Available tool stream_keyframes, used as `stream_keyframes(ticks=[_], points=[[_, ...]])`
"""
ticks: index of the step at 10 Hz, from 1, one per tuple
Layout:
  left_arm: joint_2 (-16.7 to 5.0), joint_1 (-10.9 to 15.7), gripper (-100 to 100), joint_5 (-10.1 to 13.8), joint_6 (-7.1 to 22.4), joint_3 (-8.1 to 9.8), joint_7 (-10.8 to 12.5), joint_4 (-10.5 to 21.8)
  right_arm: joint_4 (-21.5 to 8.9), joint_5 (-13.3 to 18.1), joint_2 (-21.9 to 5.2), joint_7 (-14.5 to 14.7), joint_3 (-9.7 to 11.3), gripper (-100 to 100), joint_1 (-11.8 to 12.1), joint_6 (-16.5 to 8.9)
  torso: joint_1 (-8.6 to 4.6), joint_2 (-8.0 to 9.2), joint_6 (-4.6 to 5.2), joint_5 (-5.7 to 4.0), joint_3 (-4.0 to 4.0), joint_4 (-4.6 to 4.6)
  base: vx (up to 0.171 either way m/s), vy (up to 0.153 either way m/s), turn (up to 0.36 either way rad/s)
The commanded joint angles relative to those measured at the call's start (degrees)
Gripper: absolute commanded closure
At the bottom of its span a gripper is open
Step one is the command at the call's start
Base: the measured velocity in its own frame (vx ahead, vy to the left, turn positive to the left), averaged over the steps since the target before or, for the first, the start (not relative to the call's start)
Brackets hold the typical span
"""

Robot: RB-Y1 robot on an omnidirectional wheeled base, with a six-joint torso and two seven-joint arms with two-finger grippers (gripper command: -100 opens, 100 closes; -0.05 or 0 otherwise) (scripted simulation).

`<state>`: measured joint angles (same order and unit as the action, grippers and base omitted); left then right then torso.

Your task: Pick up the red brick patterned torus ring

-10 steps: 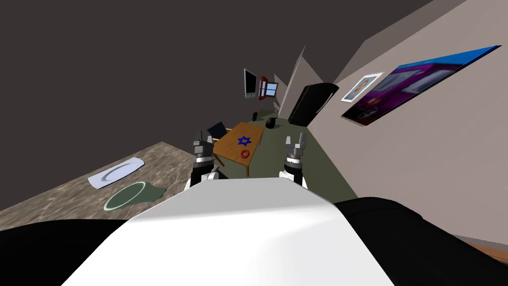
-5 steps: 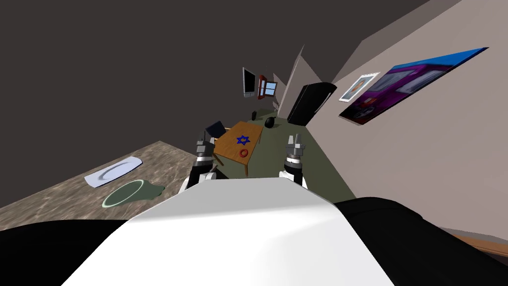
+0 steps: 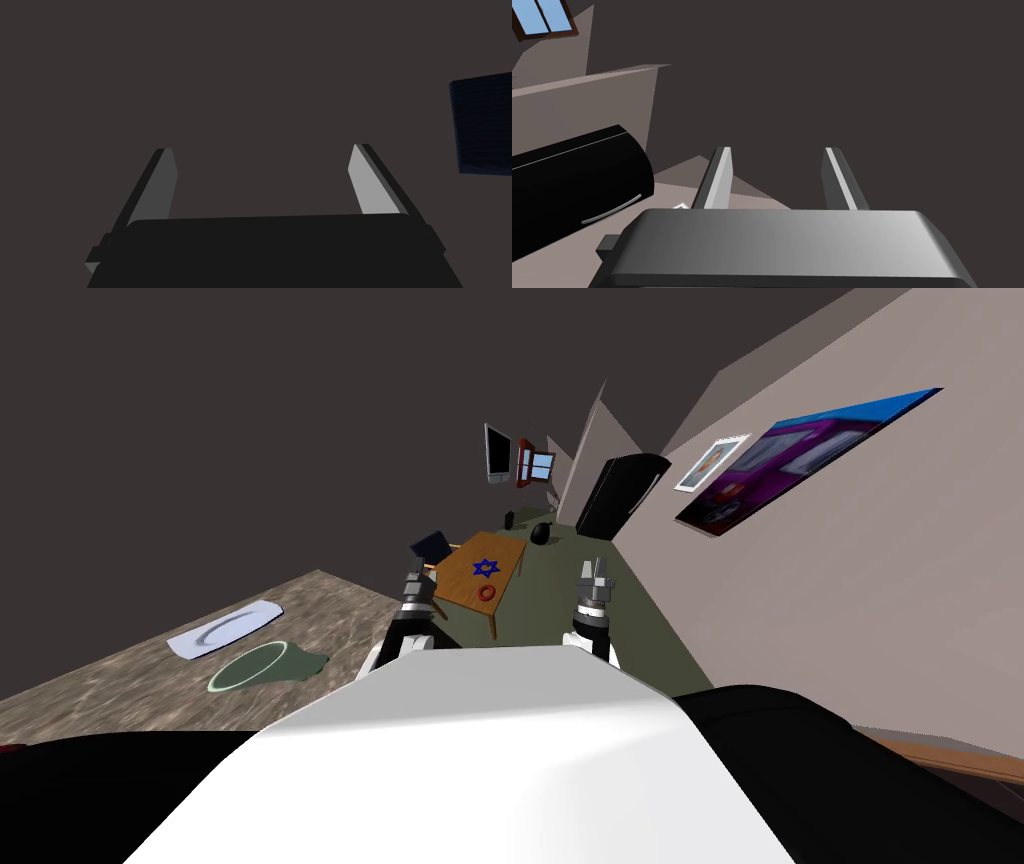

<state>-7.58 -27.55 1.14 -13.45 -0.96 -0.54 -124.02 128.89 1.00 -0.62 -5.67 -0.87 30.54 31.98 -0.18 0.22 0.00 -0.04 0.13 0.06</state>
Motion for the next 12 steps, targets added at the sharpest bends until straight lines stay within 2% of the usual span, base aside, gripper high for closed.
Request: stream_keyframes(ticks=[1,3,5,6,7,10,11,12], points=[[-0.6,0.9,-100,0.6,2.8,0.39,-0.3,1.0,0.0,0.0,0.0,0.0,0.0,0,0.0,0.0,0.0,0.0,0.0,0.0,0.0,0.0,-0.042,-0.049,-0.028],[-0.9,1.5,-100,1.1,4.8,0.61,-0.7,1.8,0.0,0.0,0.0,0.0,0.0,0,0.0,0.0,-0.06,-0.03,0.0,-0.01,-0.02,-0.01,-0.046,-0.061,-0.024],[-1.3,2.6,-100,2.1,8.6,1.15,-1.4,3.6,0.0,0.0,0.0,0.0,0.0,0,0.0,0.0,-0.06,-0.06,0.0,-0.01,-0.04,-0.02,-0.05,-0.073,-0.035],[-1.3,2.6,-100,2.1,9.3,1.15,-1.4,3.6,0.0,0.0,0.0,0.0,0.0,0,0.0,0.0,-0.1,-0.03,0.0,-0.02,-0.02,-0.01,-0.041,-0.047,-0.016],[-1.3,3.2,-100,2.6,11.6,1.46,-1.8,4.6,0.0,0.0,0.0,0.0,0.0,0,0.0,0.0,-0.01,-0.05,-0.01,-0.01,-0.03,-0.01,-0.038,-0.046,-0.029],[-1.3,4.5,-100,3.6,16.1,2.17,-2.7,7.0,0.0,0.0,0.0,0.0,0.0,0,0.0,0.0,-0.07,-0.12,-0.01,-0.02,-0.07,-0.03,-0.023,-0.073,-0.026],[-1.3,4.5,-100,3.6,16.5,2.17,-2.7,7.0,0.0,0.0,0.0,0.0,0.0,0,0.0,0.0,-0.05,-0.17,0.0,-0.01,-0.1,-0.04,-0.004,-0.045,-0.016],[-1.2,5.2,-100,4.1,18.7,2.58,-3.1,8.3,0.0,0.0,0.0,0.0,0.0,0,0.0,0.0,0.01,-0.2,-0.01,0.0,-0.11,-0.05,0.001,-0.049,-0.029]])
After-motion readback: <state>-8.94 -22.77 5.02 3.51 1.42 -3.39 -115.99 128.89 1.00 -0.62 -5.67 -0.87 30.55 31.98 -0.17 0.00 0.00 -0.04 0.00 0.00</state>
